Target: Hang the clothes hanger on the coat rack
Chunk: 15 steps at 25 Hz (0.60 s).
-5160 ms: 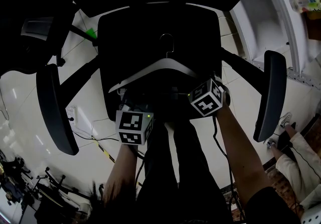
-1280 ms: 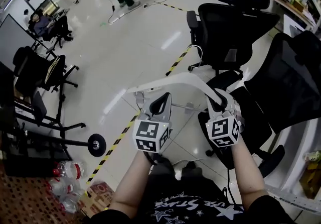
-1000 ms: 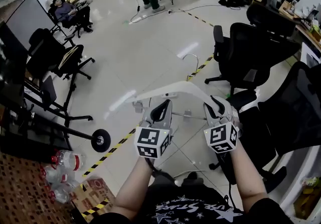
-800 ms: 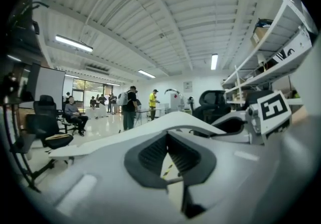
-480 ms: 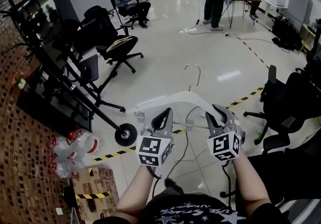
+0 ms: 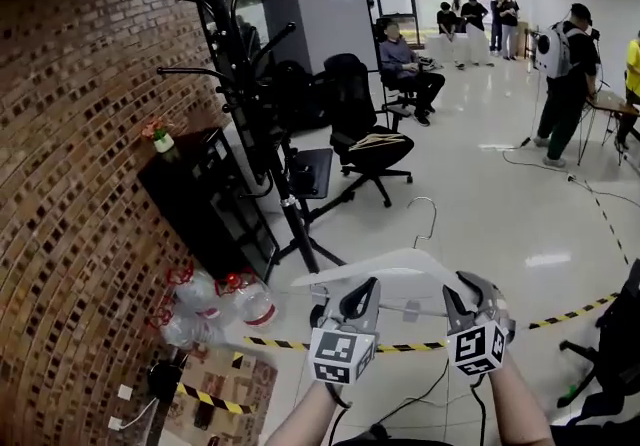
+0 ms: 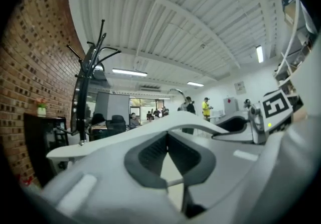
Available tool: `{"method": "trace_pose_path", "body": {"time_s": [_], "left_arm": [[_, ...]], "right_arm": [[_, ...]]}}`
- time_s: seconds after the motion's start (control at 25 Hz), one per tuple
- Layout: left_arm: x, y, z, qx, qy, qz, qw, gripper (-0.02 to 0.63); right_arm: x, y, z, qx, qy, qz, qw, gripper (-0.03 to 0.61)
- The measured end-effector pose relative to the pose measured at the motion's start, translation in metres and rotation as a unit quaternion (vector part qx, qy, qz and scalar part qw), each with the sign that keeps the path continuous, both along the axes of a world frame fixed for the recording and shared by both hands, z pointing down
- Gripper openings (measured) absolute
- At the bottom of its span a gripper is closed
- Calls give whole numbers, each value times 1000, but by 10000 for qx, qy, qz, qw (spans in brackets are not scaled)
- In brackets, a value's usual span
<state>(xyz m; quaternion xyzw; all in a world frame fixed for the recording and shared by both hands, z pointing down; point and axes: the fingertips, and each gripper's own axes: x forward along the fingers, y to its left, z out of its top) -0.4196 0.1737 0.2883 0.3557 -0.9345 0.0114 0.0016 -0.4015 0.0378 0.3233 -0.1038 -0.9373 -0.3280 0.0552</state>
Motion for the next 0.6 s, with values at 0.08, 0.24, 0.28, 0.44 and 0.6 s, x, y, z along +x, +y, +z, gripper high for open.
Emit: {"method": "trace_pose_path", "body": {"time_s": [0.08, 0.24, 0.28, 0.44, 0.6], "left_arm": [[-14, 35, -7, 48, -94, -269, 9996, 5], [-28, 86, -16, 68, -250, -673, 9974, 5], [-31, 97, -19, 69, -304, -792, 9964, 5], [-36, 135, -29, 96, -437, -1201, 9918, 5], [-37, 166, -34, 191, -430, -1494, 9877, 5]], "right_arm": [[-23, 33, -9, 23, -107, -262, 9996, 115], [-50, 87, -19, 13, -266, -682, 9973, 115], [-55, 98, -22, 13, -286, -795, 9964, 115], [-70, 140, -29, 86, -351, -1226, 9918, 115], [-82, 182, -35, 170, -426, -1658, 9851, 115]]}}
